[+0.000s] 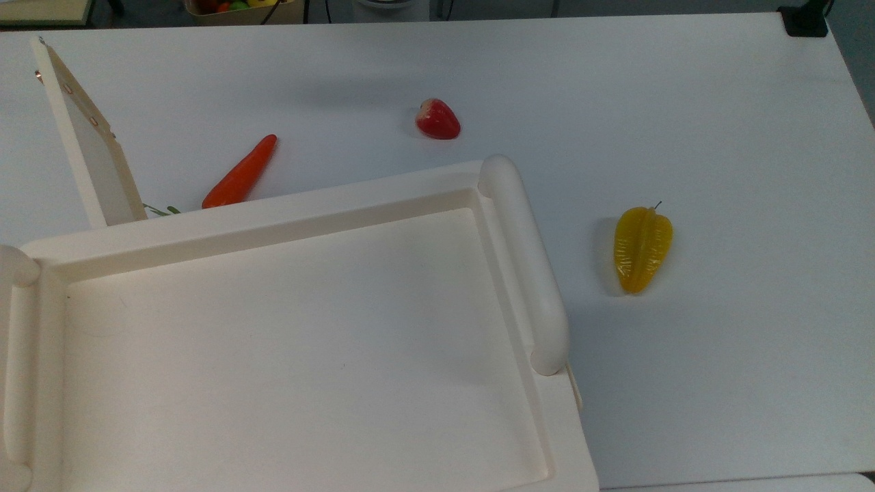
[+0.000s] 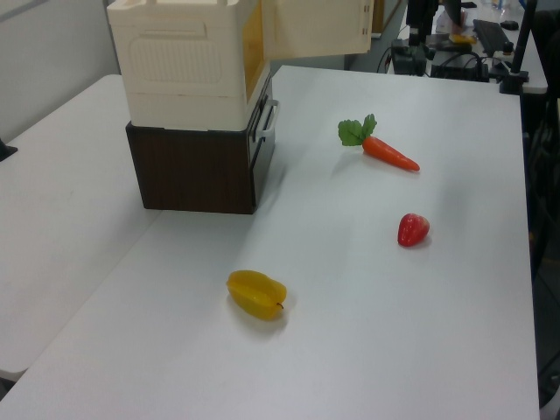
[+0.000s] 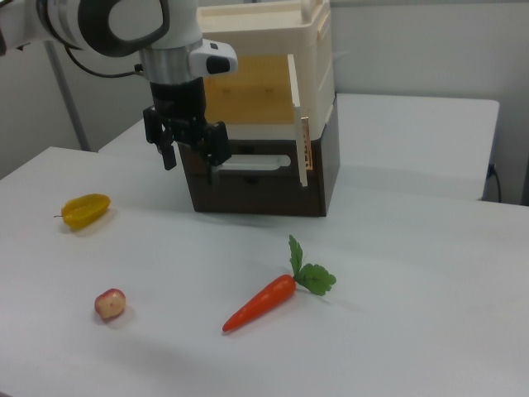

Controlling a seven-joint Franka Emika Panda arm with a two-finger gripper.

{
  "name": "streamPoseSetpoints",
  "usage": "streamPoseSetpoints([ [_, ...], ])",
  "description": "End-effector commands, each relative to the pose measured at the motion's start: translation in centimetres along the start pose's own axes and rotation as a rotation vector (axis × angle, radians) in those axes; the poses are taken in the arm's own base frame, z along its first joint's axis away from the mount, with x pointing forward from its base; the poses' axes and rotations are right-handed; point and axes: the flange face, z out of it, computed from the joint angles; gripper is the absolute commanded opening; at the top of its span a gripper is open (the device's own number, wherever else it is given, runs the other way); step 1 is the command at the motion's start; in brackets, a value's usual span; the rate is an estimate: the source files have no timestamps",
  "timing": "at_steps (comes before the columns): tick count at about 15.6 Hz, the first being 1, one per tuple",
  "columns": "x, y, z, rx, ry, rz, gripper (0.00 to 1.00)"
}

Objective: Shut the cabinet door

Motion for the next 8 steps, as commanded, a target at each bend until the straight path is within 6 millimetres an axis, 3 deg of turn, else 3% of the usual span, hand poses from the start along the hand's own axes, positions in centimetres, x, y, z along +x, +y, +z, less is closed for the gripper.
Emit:
streamPoseSetpoints([
  [1, -0.67, -0.33, 0.01, 0.019, -0.007, 0.011, 1.0],
  [8, -0.7, -0.43, 0.24, 0.021, -0.018, -0.002, 1.0],
])
